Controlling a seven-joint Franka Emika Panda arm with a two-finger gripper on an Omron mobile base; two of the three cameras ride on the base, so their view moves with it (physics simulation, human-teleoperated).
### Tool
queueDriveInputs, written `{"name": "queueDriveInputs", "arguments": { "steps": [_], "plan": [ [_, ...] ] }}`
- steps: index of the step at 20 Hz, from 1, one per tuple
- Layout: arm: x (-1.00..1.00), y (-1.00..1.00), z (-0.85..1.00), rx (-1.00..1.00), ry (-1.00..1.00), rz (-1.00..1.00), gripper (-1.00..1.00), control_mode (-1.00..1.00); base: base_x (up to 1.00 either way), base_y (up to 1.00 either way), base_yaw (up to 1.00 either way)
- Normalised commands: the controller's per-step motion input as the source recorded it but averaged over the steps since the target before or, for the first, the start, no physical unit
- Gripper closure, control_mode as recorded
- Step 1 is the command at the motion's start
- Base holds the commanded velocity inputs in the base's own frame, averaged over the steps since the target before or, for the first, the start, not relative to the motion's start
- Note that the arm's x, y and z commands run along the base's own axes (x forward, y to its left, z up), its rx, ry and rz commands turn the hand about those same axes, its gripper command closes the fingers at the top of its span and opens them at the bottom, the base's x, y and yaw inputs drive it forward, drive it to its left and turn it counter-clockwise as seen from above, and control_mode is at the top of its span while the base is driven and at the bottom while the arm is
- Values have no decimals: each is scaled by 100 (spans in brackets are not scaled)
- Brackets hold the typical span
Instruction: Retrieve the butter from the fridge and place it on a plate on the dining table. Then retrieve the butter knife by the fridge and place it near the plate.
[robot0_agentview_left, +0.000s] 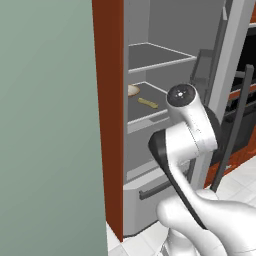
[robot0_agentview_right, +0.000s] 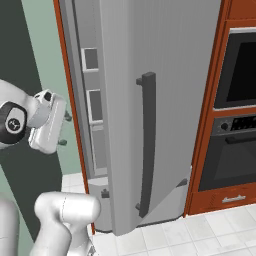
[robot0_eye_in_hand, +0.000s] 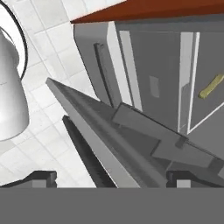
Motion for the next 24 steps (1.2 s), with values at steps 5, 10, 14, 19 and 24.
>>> {"name": "queueDriveInputs", "arguments": {
  "steps": [5, 10, 14, 19, 24],
  "plan": [
    [60, -32, -2, -21, 23, 0, -100, -100, 0, 0, 0],
    [48, -43, -24, -11, 9, 0, -100, -100, 0, 0, 0],
    [41, -45, -28, -6, 3, 0, -100, -100, 0, 0, 0],
    [30, -42, -9, -12, 3, -1, -100, -100, 0, 0, 0],
    [16, -30, 0, -24, 1, -5, -100, -100, 0, 0, 0]
  ]
}}
